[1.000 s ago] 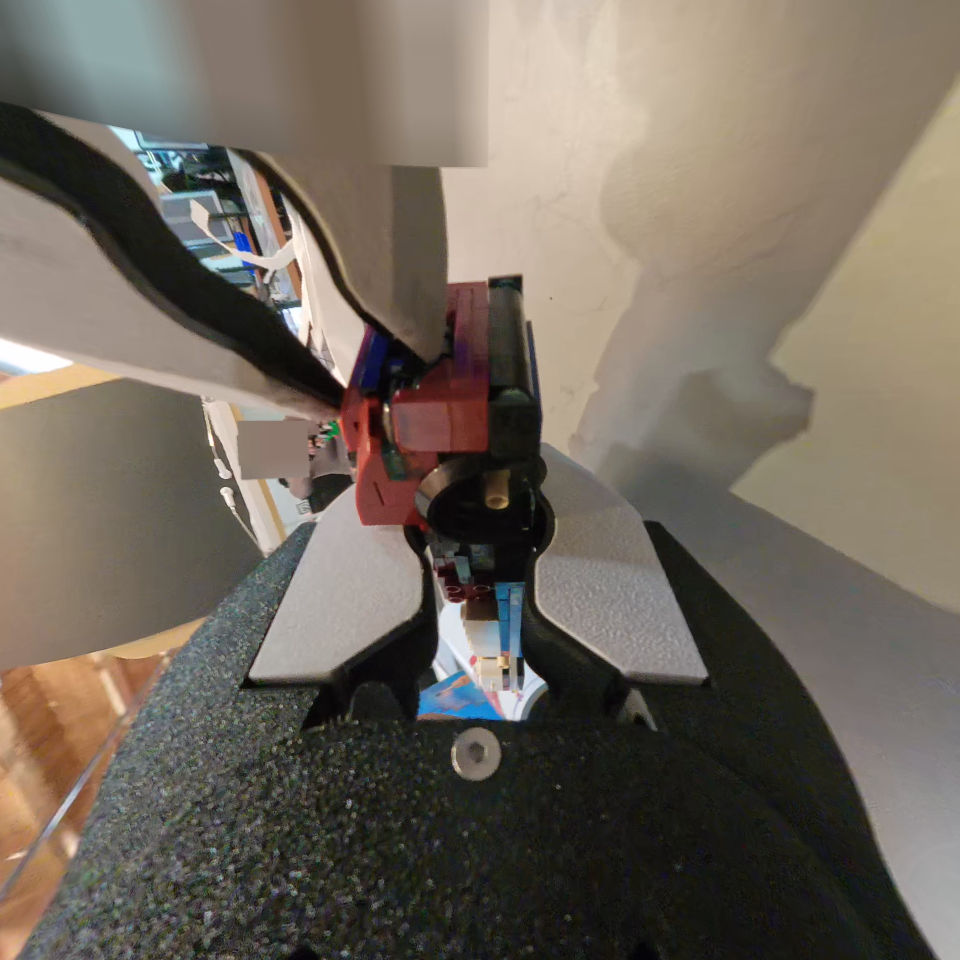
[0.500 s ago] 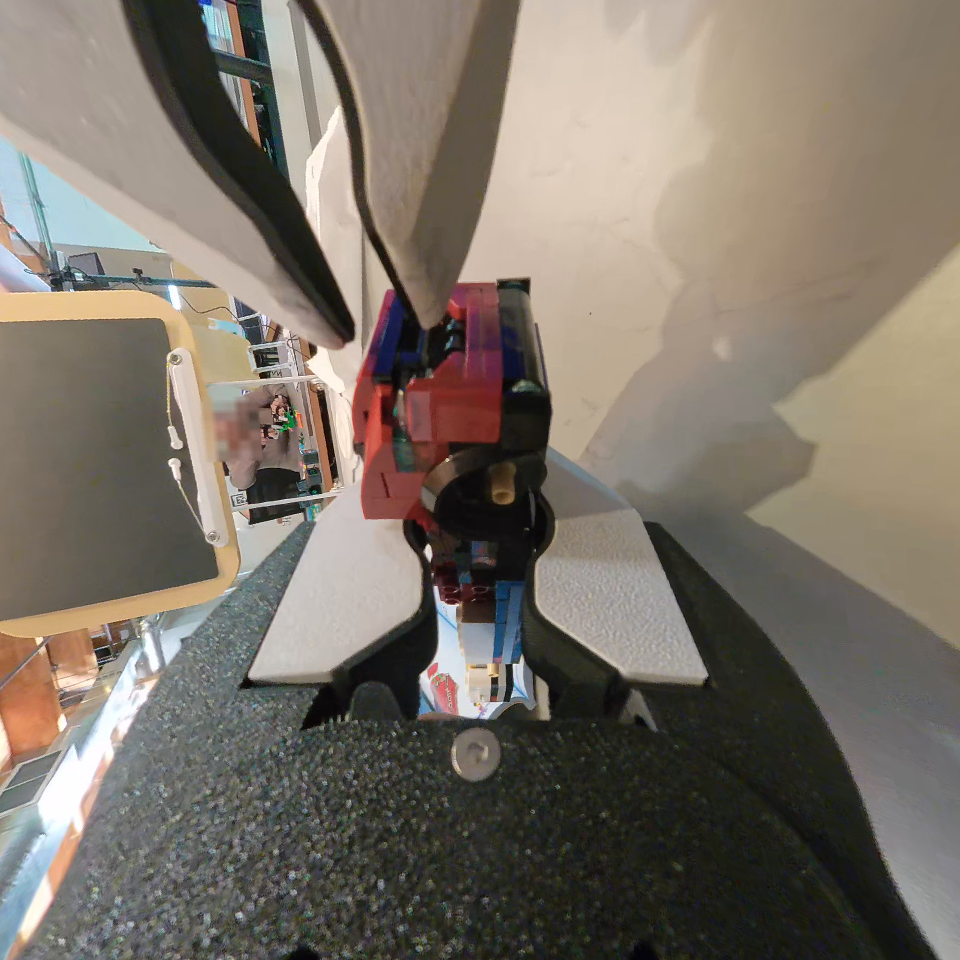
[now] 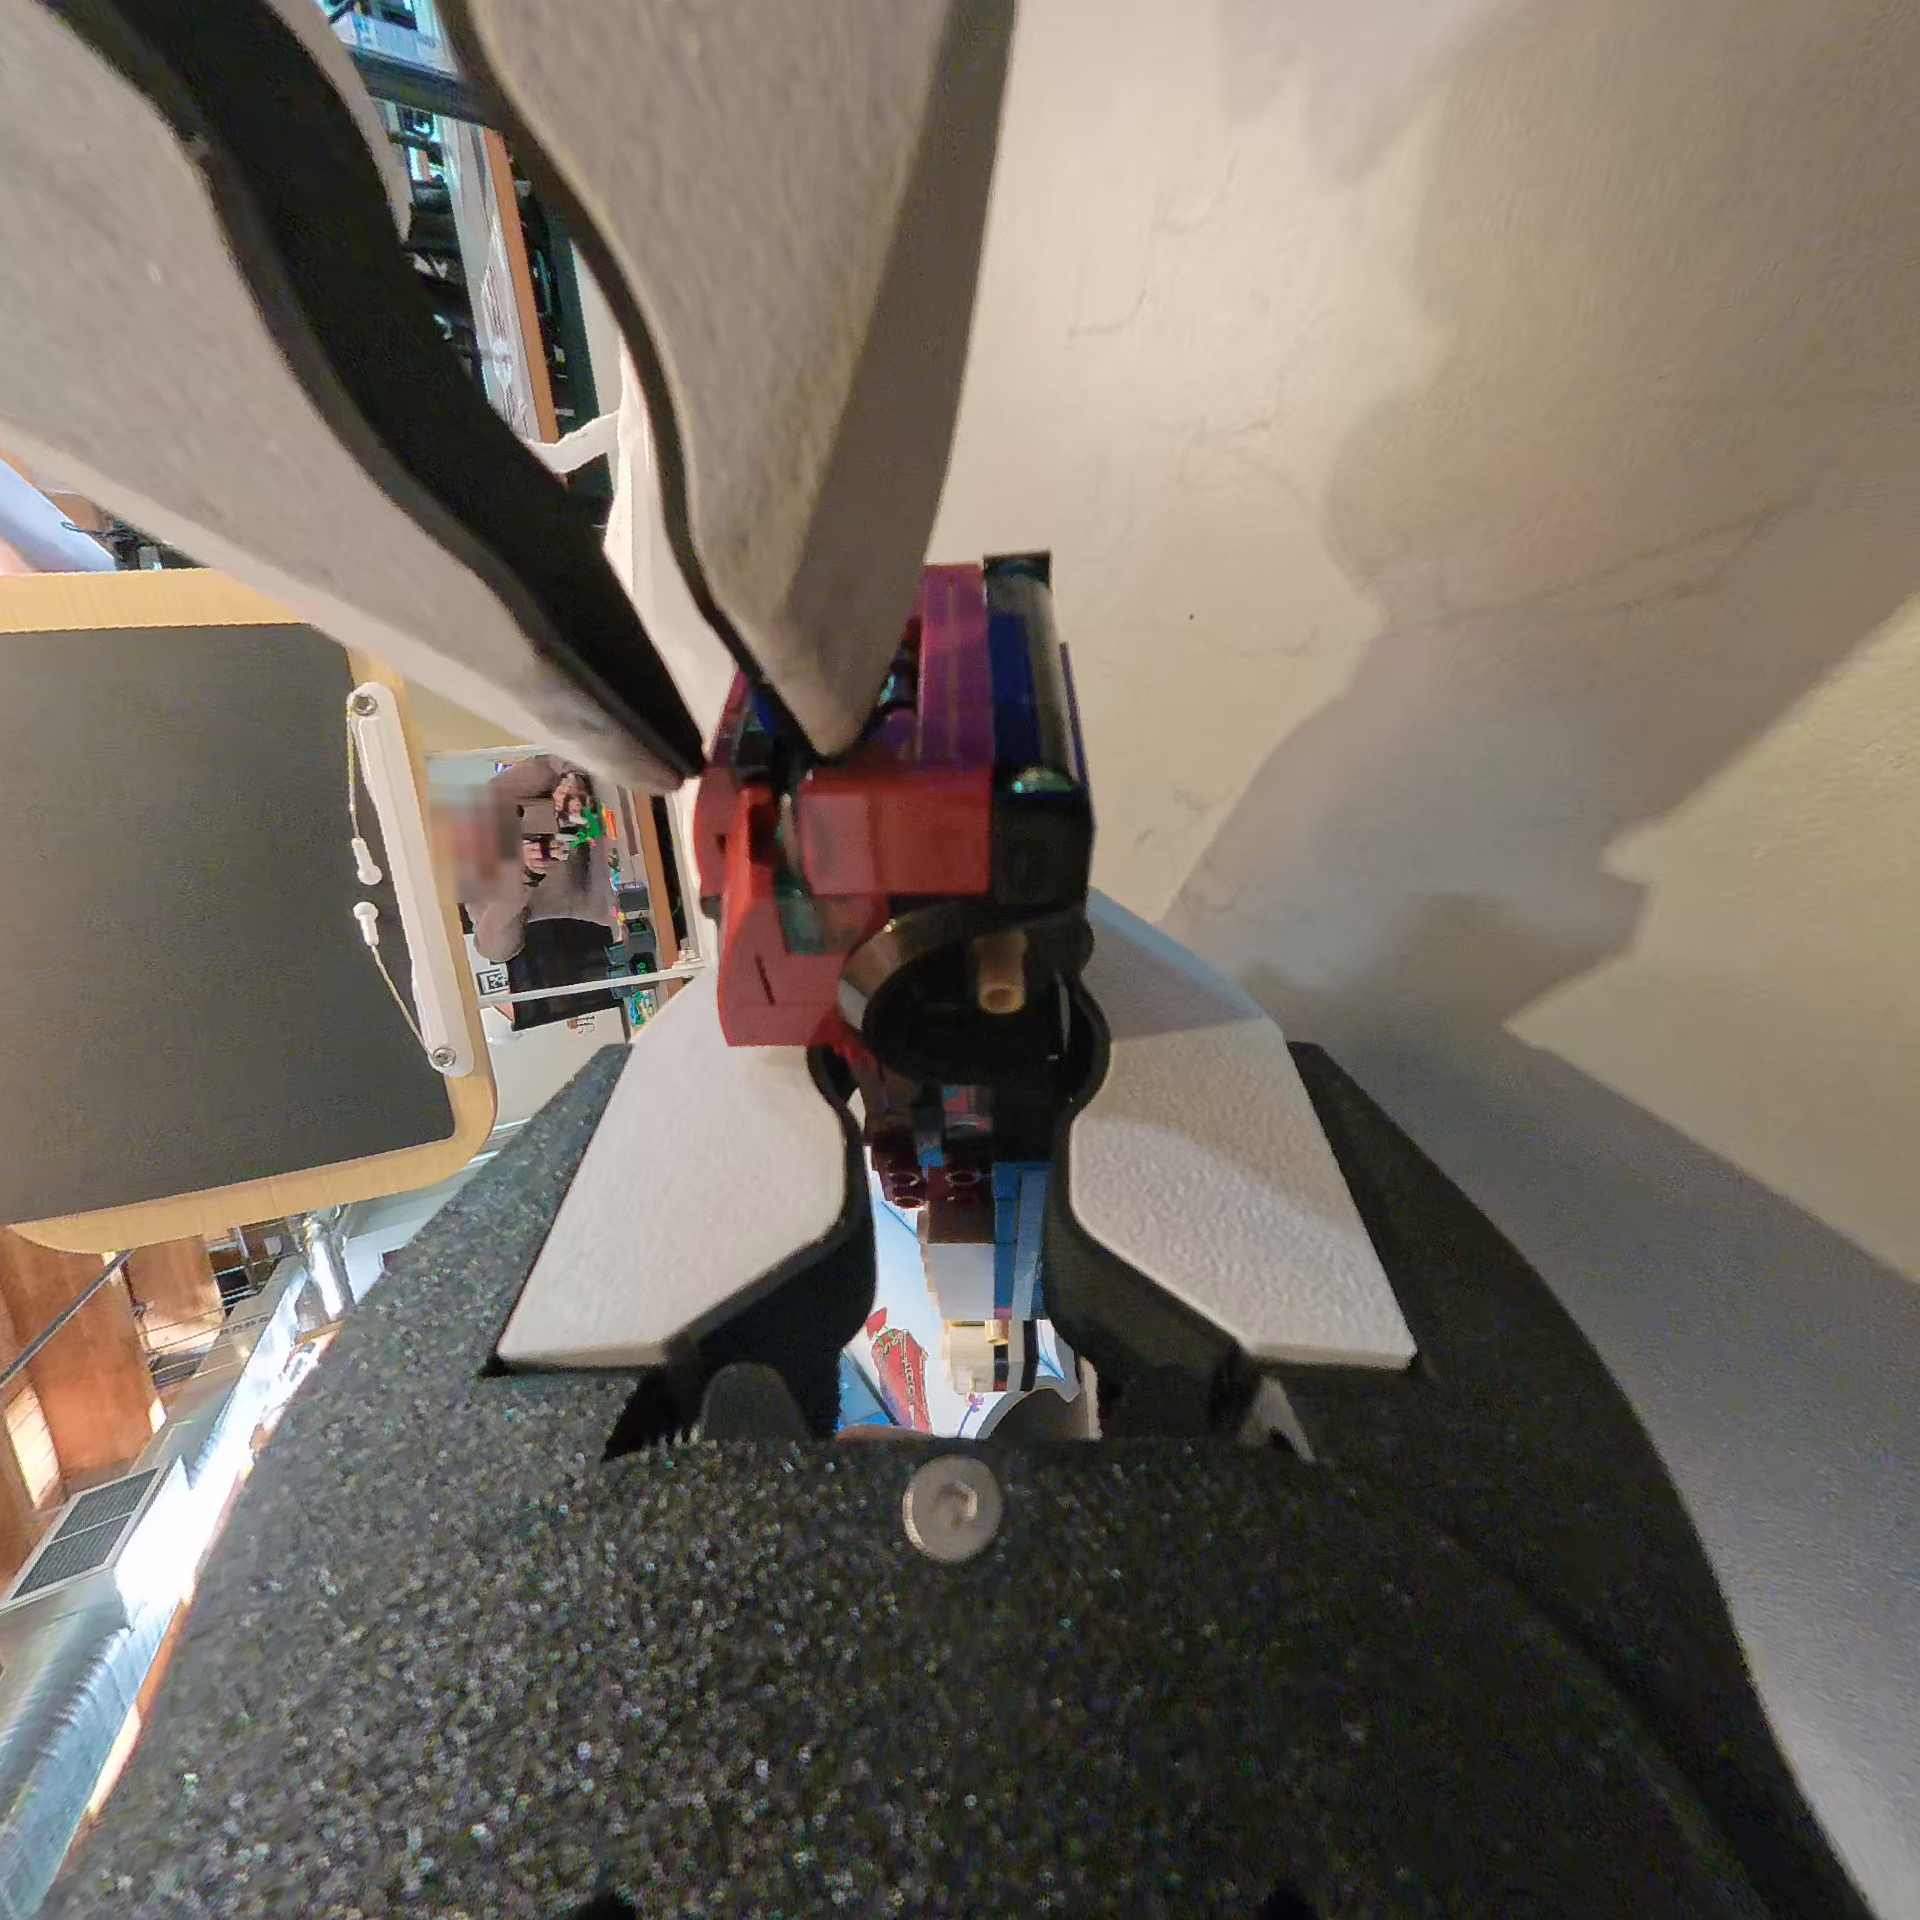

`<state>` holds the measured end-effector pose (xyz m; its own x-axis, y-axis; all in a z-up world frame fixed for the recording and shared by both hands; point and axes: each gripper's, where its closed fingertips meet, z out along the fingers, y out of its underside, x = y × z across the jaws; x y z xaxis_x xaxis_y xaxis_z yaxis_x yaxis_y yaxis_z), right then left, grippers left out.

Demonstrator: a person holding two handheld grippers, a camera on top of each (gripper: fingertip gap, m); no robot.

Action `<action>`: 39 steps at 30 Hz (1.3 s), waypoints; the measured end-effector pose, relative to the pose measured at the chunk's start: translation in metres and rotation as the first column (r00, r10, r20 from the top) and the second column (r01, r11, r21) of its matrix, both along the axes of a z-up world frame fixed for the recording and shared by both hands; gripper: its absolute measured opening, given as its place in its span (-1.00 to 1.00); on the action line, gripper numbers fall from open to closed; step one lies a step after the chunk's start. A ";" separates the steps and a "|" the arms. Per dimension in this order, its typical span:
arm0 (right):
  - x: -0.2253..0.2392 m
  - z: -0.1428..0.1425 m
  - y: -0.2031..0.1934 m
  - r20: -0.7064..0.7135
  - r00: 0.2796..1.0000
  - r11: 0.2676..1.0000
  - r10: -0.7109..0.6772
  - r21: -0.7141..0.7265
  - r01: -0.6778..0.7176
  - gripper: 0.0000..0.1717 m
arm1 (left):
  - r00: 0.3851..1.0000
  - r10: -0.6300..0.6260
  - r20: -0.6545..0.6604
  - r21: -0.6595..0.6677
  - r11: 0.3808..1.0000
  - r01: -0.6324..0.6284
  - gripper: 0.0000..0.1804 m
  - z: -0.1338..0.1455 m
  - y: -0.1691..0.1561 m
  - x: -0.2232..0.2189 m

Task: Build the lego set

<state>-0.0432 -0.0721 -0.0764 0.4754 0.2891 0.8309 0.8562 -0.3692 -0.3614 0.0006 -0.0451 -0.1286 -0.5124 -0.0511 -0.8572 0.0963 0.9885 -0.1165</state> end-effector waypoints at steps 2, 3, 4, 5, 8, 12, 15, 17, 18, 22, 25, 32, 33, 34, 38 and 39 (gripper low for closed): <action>0.000 0.000 0.000 -0.005 1.000 1.000 0.001 -0.005 -0.001 -0.90 | 1.000 -0.001 0.002 0.005 1.000 0.001 -0.62 0.000 0.000 0.000; 0.000 0.000 0.000 -0.009 1.000 1.000 0.003 -0.009 -0.003 -0.92 | 1.000 -0.001 0.004 0.011 1.000 0.001 -0.62 0.000 0.000 0.000; -0.001 0.000 0.000 -0.015 1.000 1.000 0.005 -0.015 -0.005 -0.93 | 1.000 -0.002 0.006 0.017 1.000 0.001 -0.62 -0.001 0.000 -0.001; -0.001 -0.001 0.000 -0.020 1.000 1.000 0.006 -0.021 -0.007 -0.93 | 1.000 -0.001 0.006 0.023 1.000 0.001 -0.62 -0.001 0.000 -0.001; -0.001 -0.001 0.000 -0.018 1.000 0.999 0.011 -0.032 -0.011 -0.93 | 1.000 0.000 0.005 0.033 0.999 0.000 -0.62 -0.001 0.000 -0.001; -0.002 -0.002 0.000 -0.032 0.999 0.999 0.016 -0.048 -0.017 -0.93 | 1.000 -0.004 0.006 0.045 0.999 0.004 -0.62 -0.002 0.000 -0.002; -0.003 -0.001 0.000 -0.031 0.999 0.998 0.022 -0.052 -0.024 -0.94 | 1.000 -0.003 0.009 0.047 0.999 0.003 -0.62 -0.001 0.000 -0.002; -0.005 -0.001 0.001 -0.026 0.999 0.998 0.032 -0.053 -0.034 -0.93 | 1.000 -0.006 0.016 0.054 0.999 0.005 -0.62 -0.001 0.000 -0.003; -0.005 0.000 0.001 -0.023 0.999 0.998 0.034 -0.051 -0.035 -0.93 | 1.000 -0.005 0.019 0.054 0.999 0.004 -0.62 -0.001 0.000 -0.002; -0.004 0.000 0.002 -0.019 1.000 0.999 0.017 -0.028 -0.018 -0.93 | 1.000 -0.006 0.030 0.035 0.999 0.005 -0.61 0.000 0.000 -0.001; -0.004 0.000 -0.002 -0.046 0.999 1.000 0.015 -0.019 -0.015 -0.87 | 0.999 -0.018 0.045 0.000 1.000 0.018 -0.61 0.002 -0.003 0.000; -0.005 0.002 -0.009 -0.090 0.996 1.000 0.007 0.014 -0.006 -0.47 | 0.998 0.005 0.057 -0.051 0.999 -0.002 -0.61 0.005 -0.004 0.003; -0.005 0.000 -0.008 -0.066 0.998 1.000 0.007 0.009 -0.007 -0.46 | 0.998 0.004 0.056 -0.055 0.998 -0.001 -0.61 0.005 -0.005 0.003; -0.005 -0.002 -0.007 -0.045 0.999 1.000 0.007 0.004 -0.007 -0.45 | 0.998 0.003 0.055 -0.058 0.998 0.001 -0.61 0.005 -0.006 0.003; -0.003 -0.004 -0.003 0.005 1.000 1.000 0.007 0.019 -0.007 -0.44 | 0.999 -0.002 0.054 -0.050 0.999 0.005 -0.61 0.004 -0.007 0.002; -0.003 -0.003 -0.002 0.019 1.000 1.000 0.008 0.024 -0.008 -0.46 | 0.999 -0.002 0.054 -0.049 0.999 0.005 -0.61 0.004 -0.007 0.002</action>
